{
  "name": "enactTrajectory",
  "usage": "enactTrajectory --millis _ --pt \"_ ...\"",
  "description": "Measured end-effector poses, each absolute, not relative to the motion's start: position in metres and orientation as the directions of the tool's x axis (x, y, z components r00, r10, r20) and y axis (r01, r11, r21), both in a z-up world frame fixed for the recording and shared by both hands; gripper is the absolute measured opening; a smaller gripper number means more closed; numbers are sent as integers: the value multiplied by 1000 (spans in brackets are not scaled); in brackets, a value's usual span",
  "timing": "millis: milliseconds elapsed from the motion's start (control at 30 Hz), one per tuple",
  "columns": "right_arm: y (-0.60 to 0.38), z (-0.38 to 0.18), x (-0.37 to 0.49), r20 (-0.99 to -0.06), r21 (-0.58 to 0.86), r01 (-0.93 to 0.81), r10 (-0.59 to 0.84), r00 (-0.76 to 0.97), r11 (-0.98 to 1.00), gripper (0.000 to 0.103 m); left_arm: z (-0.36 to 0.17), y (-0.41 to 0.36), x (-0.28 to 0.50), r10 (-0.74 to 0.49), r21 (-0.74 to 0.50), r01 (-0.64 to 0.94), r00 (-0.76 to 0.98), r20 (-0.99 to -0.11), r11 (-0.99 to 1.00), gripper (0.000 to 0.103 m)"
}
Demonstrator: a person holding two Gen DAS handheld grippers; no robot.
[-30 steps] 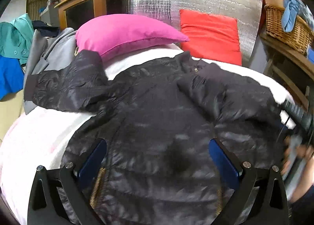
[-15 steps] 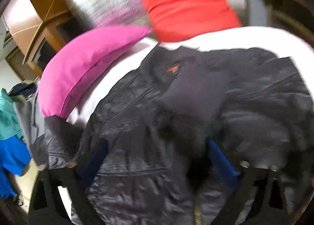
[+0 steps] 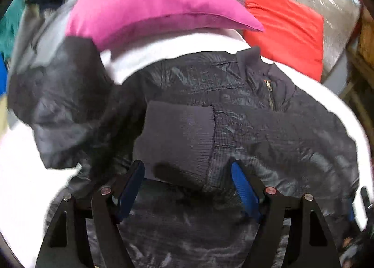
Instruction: Fold large clothes
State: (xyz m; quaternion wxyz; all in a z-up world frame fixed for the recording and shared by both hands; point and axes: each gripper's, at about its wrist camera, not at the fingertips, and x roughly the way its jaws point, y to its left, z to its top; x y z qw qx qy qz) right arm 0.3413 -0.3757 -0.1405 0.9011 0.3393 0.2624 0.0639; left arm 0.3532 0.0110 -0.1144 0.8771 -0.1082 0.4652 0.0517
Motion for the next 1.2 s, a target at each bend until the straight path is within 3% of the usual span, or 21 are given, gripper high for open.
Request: enactTrajectory --millis 133,267,300,333,367,500,600,700,733,767,833,967,1000,1033,1067,1200 --pt "-375 -140 342 -431 642 63 292 854 764 98 -130 35 354 -143 -338 -283 539 -830 898 83" --pt "-375 -140 342 -432 639 63 290 854 767 98 -137 45 357 -215 -431 -317 535 -817 845 82" --pt "-375 -140 342 -432 639 63 290 854 767 98 -137 47 358 -221 -444 -322 542 -811 836 78" --pt "-374 -140 343 -433 638 62 291 853 768 98 -136 49 360 -226 -457 -325 552 -802 828 55" --pt "-374 -140 343 -434 637 63 290 853 769 98 -136 49 362 -221 -449 -330 546 -808 830 16" --pt "-375 -140 343 -432 639 61 293 853 766 98 -114 48 361 -147 -381 -291 592 -792 877 12" --pt "-375 -141 342 -431 641 60 295 853 765 98 -98 34 352 -90 -305 -223 652 -753 926 12" --pt "-375 -141 342 -432 640 60 294 853 766 98 -117 37 353 -98 -303 -241 611 -786 922 17" --pt "-375 -141 342 -433 640 60 294 852 766 98 -125 45 353 -125 -341 -261 600 -790 903 25" --pt "-375 -141 342 -435 637 61 292 852 768 98 -128 52 353 -128 -352 -288 584 -802 891 52" --pt "-374 -141 343 -437 634 62 290 851 771 98 -133 62 352 -118 -364 -343 568 -815 866 80" --pt "-373 -140 343 -439 630 62 289 851 774 99 -135 66 355 -122 -395 -350 598 -792 849 79" --pt "-373 -139 343 -440 629 63 288 851 775 99 -136 66 358 -129 -399 -347 596 -792 849 73" --pt "-373 -140 344 -440 629 63 288 850 775 99 -138 65 362 -122 -386 -346 590 -798 855 28" --pt "-373 -140 344 -441 628 63 288 850 776 99 -138 65 366 -119 -368 -347 567 -815 863 18" --pt "-372 -139 344 -442 627 60 291 848 777 99 -113 59 357 -62 -328 -301 646 -761 896 15"
